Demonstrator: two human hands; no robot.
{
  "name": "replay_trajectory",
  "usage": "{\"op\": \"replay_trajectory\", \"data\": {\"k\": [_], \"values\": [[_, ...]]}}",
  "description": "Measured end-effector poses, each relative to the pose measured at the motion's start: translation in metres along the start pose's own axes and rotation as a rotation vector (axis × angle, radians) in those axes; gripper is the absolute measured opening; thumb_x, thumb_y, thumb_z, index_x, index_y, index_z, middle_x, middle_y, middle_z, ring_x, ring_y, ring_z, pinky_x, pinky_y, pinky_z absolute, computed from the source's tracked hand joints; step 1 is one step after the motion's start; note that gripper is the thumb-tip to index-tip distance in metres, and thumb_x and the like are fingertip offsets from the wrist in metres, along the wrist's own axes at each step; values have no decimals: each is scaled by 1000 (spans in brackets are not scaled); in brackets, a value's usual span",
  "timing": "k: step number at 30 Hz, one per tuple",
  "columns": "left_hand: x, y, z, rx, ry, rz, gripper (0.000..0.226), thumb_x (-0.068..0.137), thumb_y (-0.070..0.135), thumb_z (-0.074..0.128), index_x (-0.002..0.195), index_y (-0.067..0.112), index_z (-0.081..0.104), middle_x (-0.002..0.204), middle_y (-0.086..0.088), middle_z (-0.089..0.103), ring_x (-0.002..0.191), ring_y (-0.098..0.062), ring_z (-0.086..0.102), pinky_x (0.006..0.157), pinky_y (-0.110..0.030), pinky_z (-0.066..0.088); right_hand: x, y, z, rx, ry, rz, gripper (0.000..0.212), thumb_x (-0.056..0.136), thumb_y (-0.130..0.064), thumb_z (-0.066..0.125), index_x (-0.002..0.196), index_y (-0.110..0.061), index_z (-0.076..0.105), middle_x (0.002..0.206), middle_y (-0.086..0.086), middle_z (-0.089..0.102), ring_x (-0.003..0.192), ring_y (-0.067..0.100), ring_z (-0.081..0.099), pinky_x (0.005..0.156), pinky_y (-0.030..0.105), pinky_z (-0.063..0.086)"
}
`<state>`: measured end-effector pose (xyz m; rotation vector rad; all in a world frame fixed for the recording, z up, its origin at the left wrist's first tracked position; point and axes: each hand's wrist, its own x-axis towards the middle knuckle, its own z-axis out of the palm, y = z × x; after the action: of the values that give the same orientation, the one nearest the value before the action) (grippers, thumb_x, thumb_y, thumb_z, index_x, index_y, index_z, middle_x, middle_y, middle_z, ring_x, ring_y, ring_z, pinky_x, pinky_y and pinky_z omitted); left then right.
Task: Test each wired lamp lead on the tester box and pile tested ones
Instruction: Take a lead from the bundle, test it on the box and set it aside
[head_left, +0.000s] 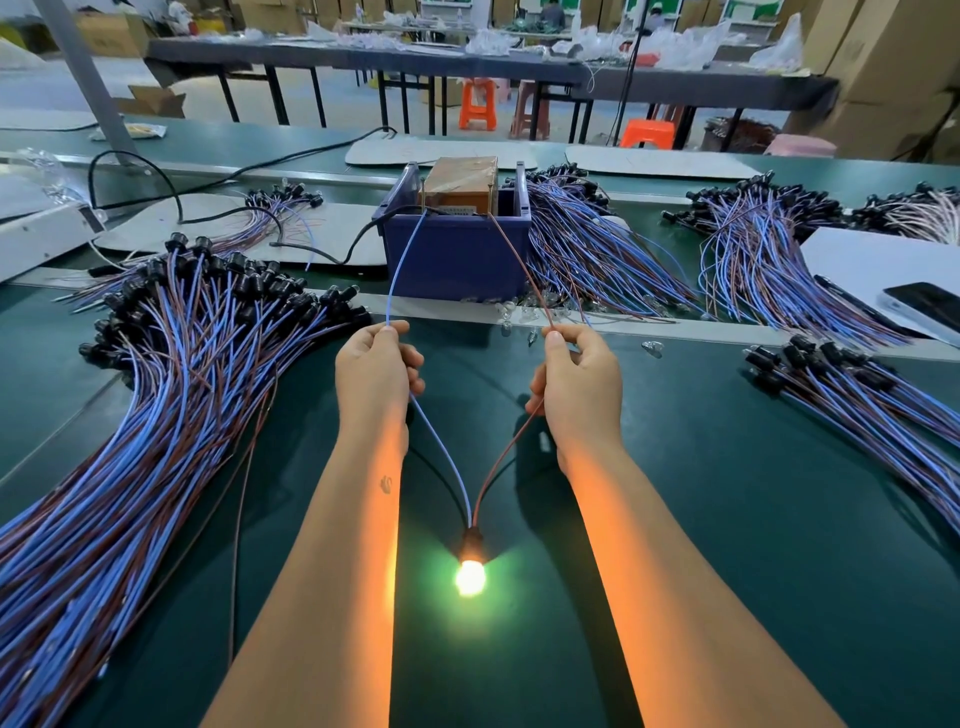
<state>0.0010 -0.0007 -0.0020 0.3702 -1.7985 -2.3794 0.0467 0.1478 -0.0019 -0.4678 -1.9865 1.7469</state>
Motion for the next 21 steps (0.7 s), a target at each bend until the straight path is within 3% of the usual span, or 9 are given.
{"op": "replay_trajectory", "data": {"k": [6,9,12,16,19,21], "values": [[0,0,-1,9,-5,0,26,101,12,39,89,17,63,47,10,53,41,-4,44,45,-20,41,-2,0,1,5,7,-21,16,102,-21,43,101,-23,59,58,-2,54,44,4,49,46,18,44],[-4,0,2,66,-80,36,26,100,15,46,86,21,67,54,12,58,51,-4,52,50,-19,47,-5,-1,3,49,-6,-68,17,99,-16,45,98,-23,61,57,-3,51,46,10,48,46,19,43],[-9,-1,5,183,-201,95,30,97,20,54,79,30,76,63,13,56,62,-6,51,58,-22,46,-11,-4,9,110,-107,-108,26,98,-6,45,104,-21,65,66,-5,53,56,7,51,57,22,48],[-17,2,8,193,-380,72,26,97,24,58,84,33,79,59,14,53,56,-5,48,55,-21,43,-20,-9,16,69,-226,-215,31,96,-1,51,110,-24,66,82,-14,60,77,8,56,82,32,53],[-21,2,11,193,-449,60,23,97,24,59,87,29,79,69,3,63,63,-14,53,63,-27,43,-26,-11,18,78,-232,-245,26,93,2,56,99,-23,59,86,8,66,76,23,61,76,37,55],[-23,3,11,194,-463,53,23,97,24,58,86,27,79,68,4,64,60,-10,53,62,-26,41,-26,-10,17,94,-221,-228,19,92,1,59,94,-17,55,89,20,66,80,33,63,76,42,54]]}}
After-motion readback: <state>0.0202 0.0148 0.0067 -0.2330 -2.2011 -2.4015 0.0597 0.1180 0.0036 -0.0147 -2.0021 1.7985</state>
